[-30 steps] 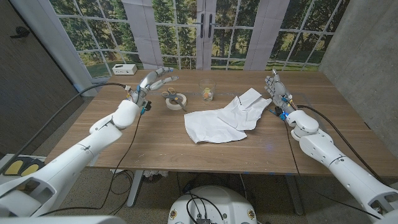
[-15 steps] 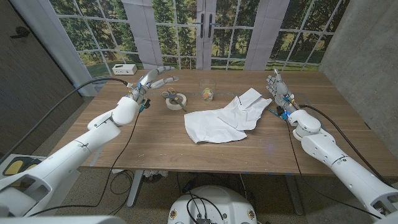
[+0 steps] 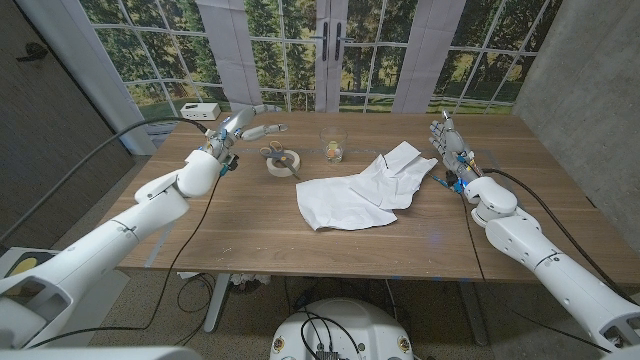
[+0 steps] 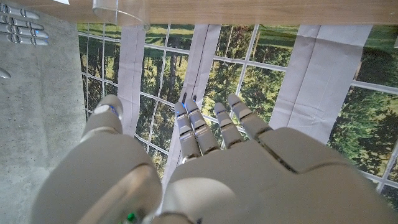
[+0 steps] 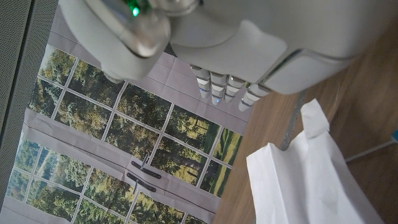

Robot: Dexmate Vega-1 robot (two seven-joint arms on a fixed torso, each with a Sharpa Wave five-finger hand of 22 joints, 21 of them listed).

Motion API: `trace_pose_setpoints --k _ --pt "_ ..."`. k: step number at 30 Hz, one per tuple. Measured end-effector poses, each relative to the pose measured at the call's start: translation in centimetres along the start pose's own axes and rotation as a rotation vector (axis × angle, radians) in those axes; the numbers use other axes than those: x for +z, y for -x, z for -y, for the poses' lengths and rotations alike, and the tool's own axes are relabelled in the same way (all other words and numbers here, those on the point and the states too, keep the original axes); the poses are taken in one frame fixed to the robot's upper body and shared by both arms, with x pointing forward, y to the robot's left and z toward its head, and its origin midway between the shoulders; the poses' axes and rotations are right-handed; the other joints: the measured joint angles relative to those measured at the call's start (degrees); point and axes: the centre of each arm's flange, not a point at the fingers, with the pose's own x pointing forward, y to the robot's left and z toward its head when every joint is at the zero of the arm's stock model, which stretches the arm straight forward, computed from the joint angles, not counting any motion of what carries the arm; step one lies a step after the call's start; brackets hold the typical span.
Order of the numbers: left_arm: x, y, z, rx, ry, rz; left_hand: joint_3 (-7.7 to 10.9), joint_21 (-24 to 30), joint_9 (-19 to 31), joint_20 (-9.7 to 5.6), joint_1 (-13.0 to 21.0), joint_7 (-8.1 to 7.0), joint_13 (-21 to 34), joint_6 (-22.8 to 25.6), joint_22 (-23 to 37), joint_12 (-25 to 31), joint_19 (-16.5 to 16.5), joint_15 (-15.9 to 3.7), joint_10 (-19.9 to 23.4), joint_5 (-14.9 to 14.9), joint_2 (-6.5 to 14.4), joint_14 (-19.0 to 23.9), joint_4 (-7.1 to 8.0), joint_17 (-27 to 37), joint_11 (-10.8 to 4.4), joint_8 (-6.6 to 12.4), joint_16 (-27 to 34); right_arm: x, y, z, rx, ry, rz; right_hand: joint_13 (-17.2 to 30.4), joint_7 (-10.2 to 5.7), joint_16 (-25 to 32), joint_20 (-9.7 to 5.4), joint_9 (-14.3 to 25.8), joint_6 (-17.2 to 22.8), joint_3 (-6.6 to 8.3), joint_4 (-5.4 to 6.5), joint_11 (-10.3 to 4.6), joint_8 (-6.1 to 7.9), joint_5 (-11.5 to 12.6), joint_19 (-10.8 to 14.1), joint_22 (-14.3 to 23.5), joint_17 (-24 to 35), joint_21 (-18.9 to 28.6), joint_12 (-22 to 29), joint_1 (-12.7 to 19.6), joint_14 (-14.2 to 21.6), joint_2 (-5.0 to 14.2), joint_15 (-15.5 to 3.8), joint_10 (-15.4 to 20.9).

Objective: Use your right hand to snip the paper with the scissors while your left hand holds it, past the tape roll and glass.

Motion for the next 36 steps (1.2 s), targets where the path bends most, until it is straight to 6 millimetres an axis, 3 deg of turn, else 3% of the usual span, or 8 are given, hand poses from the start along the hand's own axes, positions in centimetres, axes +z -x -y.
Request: trace_pose_setpoints --k 15,25,36 --pt "0.5 -0.2 -1.3 -0.012 -0.098 0.015 0.12 0.0 0.0 0.0 0.5 -0.14 0.0 1.0 0.0 0.4 0.0 0.0 1.3 0.3 -0.5 0.6 -0.12 0.0 -0.11 0.18 0.0 0.4 0.1 -0.3 -0.004 0.008 0.008 0.0 0.0 0.0 0.0 0.0 0.0 0.0 0.0 -0.2 0.0 0.0 0.0 0.0 0.0 0.0 0.0 0.0 0.0 0.0 0.0 0.2" --pt "0.8 -0.5 -1.4 -0.027 -0.162 0.03 0.28 0.0 0.0 0.0 0.8 -0.53 0.0 3.8 0.0 1.2 0.4 0.08 4.3 0.8 -0.8 2.0 0.08 0.0 -0.41 1.03 0.4 0.6 0.2 -0.3 -0.007 0.014 0.009 0.0 -0.21 0.0 0.0 0.0 1.3 0.0 0.0 -0.29 0.0 0.0 0.0 0.0 0.0 -0.5 0.0 0.2 0.0 0.23 0.0 0.7" --pt "0.9 -0.8 -1.1 -0.033 -0.219 0.048 0.04 0.0 0.0 0.01 1.4 -1.03 0.0 4.5 0.0 1.2 1.0 -0.01 4.7 0.8 -0.9 2.7 0.28 0.0 -0.82 1.25 0.5 0.7 0.1 -0.3 -0.006 0.018 0.009 0.0 -0.31 0.0 0.0 0.0 1.8 -0.24 -0.23 -0.5 0.41 0.4 0.0 0.0 0.0 -0.5 0.0 0.6 0.2 0.14 -0.2 1.7"
